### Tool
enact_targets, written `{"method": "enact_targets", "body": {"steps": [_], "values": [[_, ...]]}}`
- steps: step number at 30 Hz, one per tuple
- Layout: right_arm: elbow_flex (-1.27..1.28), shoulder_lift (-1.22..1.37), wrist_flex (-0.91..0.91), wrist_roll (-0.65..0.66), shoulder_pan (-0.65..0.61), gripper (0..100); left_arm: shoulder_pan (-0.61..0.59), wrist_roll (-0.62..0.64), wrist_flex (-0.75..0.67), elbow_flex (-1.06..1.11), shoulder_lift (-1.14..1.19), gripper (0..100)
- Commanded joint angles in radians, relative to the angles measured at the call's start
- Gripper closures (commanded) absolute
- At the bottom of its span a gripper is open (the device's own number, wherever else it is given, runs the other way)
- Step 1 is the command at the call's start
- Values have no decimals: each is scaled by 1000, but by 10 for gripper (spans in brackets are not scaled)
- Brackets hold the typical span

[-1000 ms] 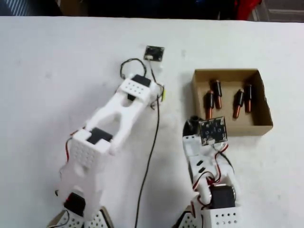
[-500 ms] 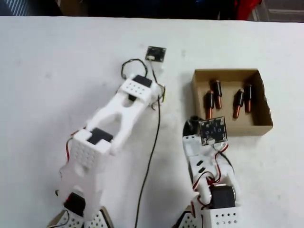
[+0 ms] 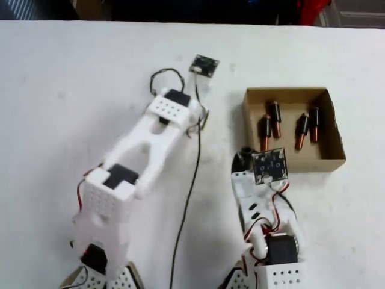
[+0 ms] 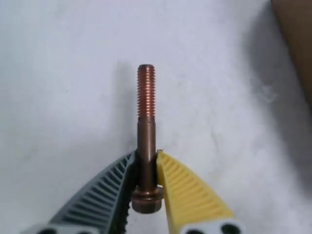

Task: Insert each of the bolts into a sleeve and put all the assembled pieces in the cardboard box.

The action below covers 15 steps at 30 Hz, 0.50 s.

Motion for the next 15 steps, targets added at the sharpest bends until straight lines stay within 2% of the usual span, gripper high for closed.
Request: {"method": "enact_targets", "body": {"steps": [1, 9, 15], "values": [[-11, -12, -19, -6, 7, 982, -53, -78, 55, -29, -102, 979], [-11, -12, -19, -6, 5, 982, -159, -408, 230, -29, -200, 979], [-3, -12, -24, -6, 4, 982, -179, -626, 384, -21, -314, 979]]}}
